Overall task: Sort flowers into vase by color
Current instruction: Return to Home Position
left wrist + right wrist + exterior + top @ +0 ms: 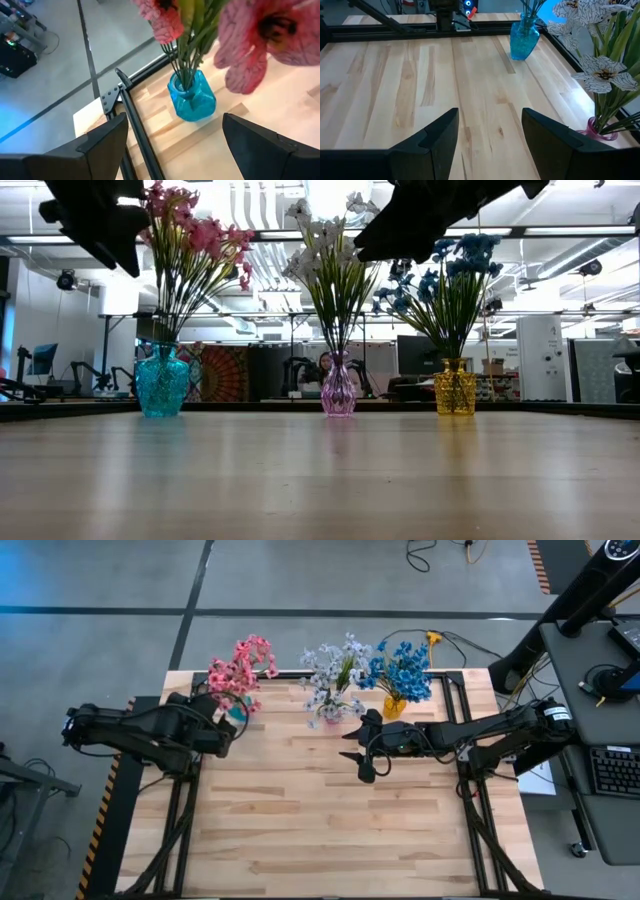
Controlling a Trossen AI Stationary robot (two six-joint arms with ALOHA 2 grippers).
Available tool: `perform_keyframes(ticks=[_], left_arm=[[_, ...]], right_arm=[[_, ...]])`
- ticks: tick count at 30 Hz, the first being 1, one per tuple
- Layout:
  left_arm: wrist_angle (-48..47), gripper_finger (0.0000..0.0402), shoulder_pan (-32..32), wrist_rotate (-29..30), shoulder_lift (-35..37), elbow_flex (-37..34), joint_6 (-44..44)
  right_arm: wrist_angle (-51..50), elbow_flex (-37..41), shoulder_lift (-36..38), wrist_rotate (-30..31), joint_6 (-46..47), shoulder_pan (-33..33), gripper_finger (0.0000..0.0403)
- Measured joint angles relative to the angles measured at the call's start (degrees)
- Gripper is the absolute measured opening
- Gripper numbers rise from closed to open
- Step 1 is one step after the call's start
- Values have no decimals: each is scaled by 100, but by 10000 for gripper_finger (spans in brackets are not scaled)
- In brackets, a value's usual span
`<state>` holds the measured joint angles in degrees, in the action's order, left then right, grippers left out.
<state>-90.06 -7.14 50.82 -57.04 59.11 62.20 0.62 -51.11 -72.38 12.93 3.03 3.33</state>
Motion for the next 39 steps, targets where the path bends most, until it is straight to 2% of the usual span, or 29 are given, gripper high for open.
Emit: perform_keyframes(ticks=[7,18,22,27,31,35,39], left_arm=[[2,304,-9,-337,67,186,-321],[4,304,-37,-554,312,633,-685],[2,304,-37,-917,428,717,-859],[3,304,-37,-1672,545,774,-929],[2,304,-45,-2217,648,762,-925],[0,304,-152,-2242,811,787,-925],[5,304,-291,-2223,989,929,-854]], right_arm=[[-11,0,0,2,0,0,210],[-56,0,0,3,85,1,210],[-59,0,0,3,96,0,210],[-108,0,48,3,100,1,210],[-391,0,311,1,33,2,210],[-674,19,734,-29,-149,2,210],[-612,167,1219,-342,-345,2,210]])
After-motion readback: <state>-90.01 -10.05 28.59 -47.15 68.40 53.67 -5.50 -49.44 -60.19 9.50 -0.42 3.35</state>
